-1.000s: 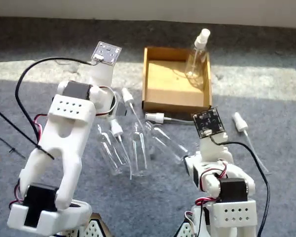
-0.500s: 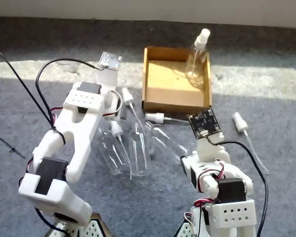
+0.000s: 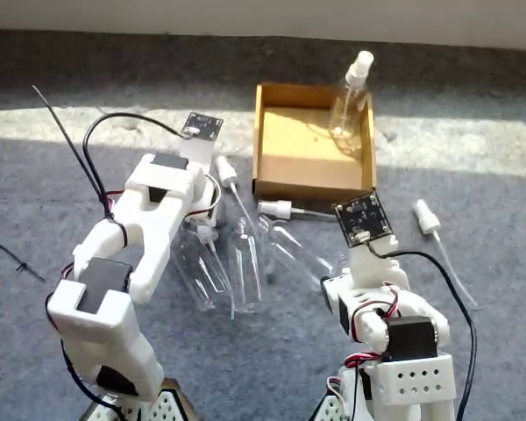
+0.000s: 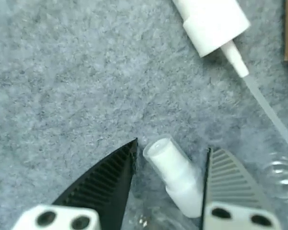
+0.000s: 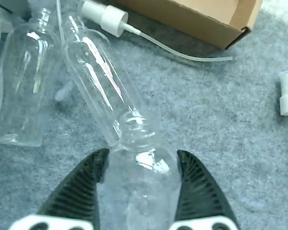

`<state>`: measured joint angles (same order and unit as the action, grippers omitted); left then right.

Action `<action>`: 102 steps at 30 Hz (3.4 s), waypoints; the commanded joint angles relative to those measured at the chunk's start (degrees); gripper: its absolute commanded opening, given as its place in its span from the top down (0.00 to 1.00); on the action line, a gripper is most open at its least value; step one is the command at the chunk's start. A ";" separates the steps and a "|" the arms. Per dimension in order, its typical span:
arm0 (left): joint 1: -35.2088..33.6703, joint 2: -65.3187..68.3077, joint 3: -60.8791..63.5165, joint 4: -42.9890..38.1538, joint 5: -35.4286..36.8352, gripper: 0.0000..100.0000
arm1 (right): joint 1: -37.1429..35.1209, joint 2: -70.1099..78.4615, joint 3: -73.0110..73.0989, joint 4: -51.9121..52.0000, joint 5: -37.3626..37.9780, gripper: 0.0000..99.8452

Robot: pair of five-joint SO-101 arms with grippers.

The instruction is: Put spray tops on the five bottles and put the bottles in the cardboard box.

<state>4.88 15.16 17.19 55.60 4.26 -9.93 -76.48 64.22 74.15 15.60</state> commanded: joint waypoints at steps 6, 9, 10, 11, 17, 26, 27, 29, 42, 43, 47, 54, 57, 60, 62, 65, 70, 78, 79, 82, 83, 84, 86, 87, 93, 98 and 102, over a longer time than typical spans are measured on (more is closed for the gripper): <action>-2.24 1.71 -6.73 -0.53 0.35 0.79 | -0.48 -0.48 -0.31 -1.01 -0.26 1.00; -2.33 1.27 -6.73 -0.53 0.35 0.79 | -0.48 -0.48 -0.22 -1.01 -0.26 1.00; -2.33 1.19 -6.81 -0.53 0.44 0.79 | -0.48 -0.48 -0.22 -1.01 -0.26 1.00; -2.07 1.10 -7.16 0.00 0.62 0.79 | -0.48 -0.48 -0.22 -1.01 -0.26 1.00; -1.10 1.71 -11.82 11.87 5.98 0.79 | -0.48 -0.48 -0.31 -1.01 -0.26 1.00; -1.01 1.89 -8.84 10.99 6.77 0.79 | -0.48 -0.48 -0.22 -1.01 -0.26 1.00; -0.92 1.89 -8.48 10.29 6.77 0.79 | -0.48 -0.48 -0.22 -1.01 -0.26 1.00; -0.84 1.89 -8.04 9.23 6.77 0.81 | -0.48 -0.48 -0.22 -1.01 -0.26 1.00; -1.45 1.19 -14.64 7.38 6.68 0.91 | -0.48 -0.22 -0.22 -1.10 -0.26 1.00; -2.15 1.19 -16.75 7.38 6.42 0.91 | -0.48 -0.22 -0.22 -1.10 -0.26 1.00; -4.26 1.71 -26.68 14.77 2.90 0.91 | -0.48 -0.22 -0.22 -1.10 -0.26 1.00; -4.88 -3.30 -36.70 38.86 3.52 0.80 | -0.57 -0.22 -0.13 -1.71 -0.18 1.00; -2.77 -10.77 -34.59 45.45 -1.58 0.82 | -0.57 -0.22 -0.13 -1.71 -0.18 1.00; 2.68 -21.41 -21.32 46.07 -6.95 0.82 | -0.57 -0.22 -0.13 -1.71 -0.18 1.00; 8.31 -28.53 -10.24 45.01 -10.81 0.82 | -0.57 -0.22 -0.13 -1.71 -0.18 1.00; 14.46 -38.29 4.00 37.80 -13.80 0.82 | -0.57 -0.13 -0.13 -1.71 -0.18 1.00; 13.67 -45.23 19.03 23.82 -14.42 0.82 | -0.57 -0.13 -0.04 -1.71 -0.18 1.00; 8.04 -42.68 28.97 11.43 -11.87 0.82 | -0.48 -0.13 -0.04 -1.71 -0.18 1.00; 6.46 -41.80 29.49 9.93 -11.96 0.82 | -0.48 -0.13 -0.04 -1.71 -0.18 1.00; 1.71 -38.11 29.76 6.77 -12.84 0.82 | -0.48 -0.13 -0.04 -1.71 -0.18 1.00; 0.48 -36.53 29.67 5.98 -14.77 0.82 | -0.48 -0.13 -0.04 -1.71 -0.18 1.00; -0.84 -34.95 29.58 5.10 -16.35 0.82 | -0.48 -0.13 -0.04 -1.71 -0.18 1.00; -3.91 -32.48 29.58 3.25 -17.58 0.82 | -0.48 -0.13 -0.04 -1.71 -0.18 1.00; -5.32 -31.78 29.32 2.90 -17.67 0.82 | -0.48 -0.13 -0.04 -1.71 -0.18 1.00; -10.59 -31.60 21.85 10.29 -21.98 0.82 | -0.48 -0.13 -0.04 -1.71 -0.18 1.00; -11.21 -31.60 12.09 16.44 -19.96 0.82 | -0.48 -0.13 -0.04 -1.71 -0.18 1.00; -11.65 -31.60 5.41 18.46 -18.37 0.82 | -0.48 -0.13 -0.04 -1.71 -0.18 1.00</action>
<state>-5.85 -16.04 30.55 71.69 -15.43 -10.02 -76.48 64.40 73.63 15.60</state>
